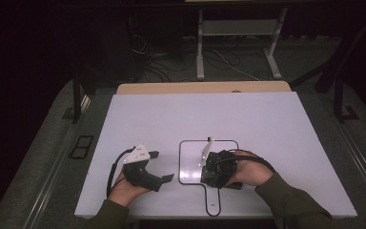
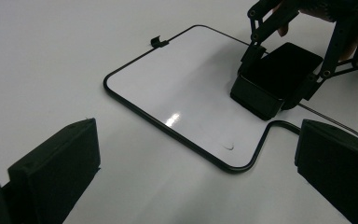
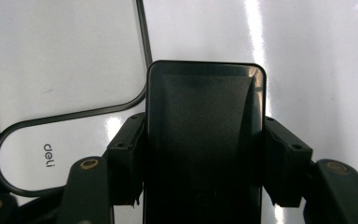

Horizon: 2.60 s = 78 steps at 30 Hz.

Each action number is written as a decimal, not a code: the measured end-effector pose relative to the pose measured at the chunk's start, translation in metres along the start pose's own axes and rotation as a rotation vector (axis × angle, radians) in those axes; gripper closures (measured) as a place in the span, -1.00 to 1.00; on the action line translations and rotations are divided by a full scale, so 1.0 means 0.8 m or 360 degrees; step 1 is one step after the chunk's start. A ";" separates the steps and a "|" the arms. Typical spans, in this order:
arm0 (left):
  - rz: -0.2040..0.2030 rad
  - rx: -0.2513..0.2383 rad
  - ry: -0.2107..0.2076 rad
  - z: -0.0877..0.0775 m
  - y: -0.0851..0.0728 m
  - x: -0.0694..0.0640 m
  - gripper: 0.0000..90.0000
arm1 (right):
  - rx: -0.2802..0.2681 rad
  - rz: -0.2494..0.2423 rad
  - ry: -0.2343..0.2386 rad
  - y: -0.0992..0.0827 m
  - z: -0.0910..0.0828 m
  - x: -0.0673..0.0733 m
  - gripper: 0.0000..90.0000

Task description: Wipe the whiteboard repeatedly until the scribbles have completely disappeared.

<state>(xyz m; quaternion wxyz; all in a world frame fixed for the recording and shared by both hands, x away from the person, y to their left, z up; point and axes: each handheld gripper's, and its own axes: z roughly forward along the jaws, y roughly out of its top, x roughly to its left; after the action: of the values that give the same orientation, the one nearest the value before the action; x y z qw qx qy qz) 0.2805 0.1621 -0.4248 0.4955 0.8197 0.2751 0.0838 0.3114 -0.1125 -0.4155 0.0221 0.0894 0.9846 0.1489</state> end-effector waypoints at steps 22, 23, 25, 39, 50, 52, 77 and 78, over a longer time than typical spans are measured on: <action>-0.0001 -0.0002 0.0003 -0.002 0.000 0.000 -1.00 | -0.0043 0.0025 -0.0038 0.002 -0.007 -0.001 -0.15; -0.0001 -0.0001 0.0003 -0.002 0.000 0.000 -1.00 | -0.0041 0.0024 -0.0037 0.001 -0.007 -0.001 -0.15; 0.0000 -0.0001 0.0003 -0.002 0.000 0.000 -1.00 | -0.0036 0.0021 -0.0029 0.001 -0.006 -0.001 -0.15; -0.0002 0.0000 0.0003 -0.003 0.000 0.000 -1.00 | -0.0027 -0.0053 -0.0005 0.002 -0.006 0.013 -0.18; -0.0004 -0.0006 0.0005 -0.003 0.000 0.000 -1.00 | 0.0014 0.0028 -0.0091 -0.008 -0.009 0.002 -0.13; -0.0004 -0.0004 0.0004 -0.002 0.000 0.000 -1.00 | 0.0015 0.0025 -0.0114 -0.008 -0.009 0.001 -0.13; -0.0004 -0.0009 0.0007 -0.003 0.000 0.000 -1.00 | 0.0006 0.0146 -0.0139 -0.016 -0.009 -0.021 -0.13; 0.0000 -0.0001 0.0006 -0.003 0.000 0.000 -1.00 | 0.0011 0.0112 -0.0101 -0.016 -0.010 -0.015 -0.13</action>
<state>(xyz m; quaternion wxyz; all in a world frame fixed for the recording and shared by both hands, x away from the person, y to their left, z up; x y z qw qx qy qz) 0.2797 0.1641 -0.4237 0.4952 0.8193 0.2760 0.0855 0.3201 -0.1293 -0.4119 0.0476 0.1287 0.9801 0.1432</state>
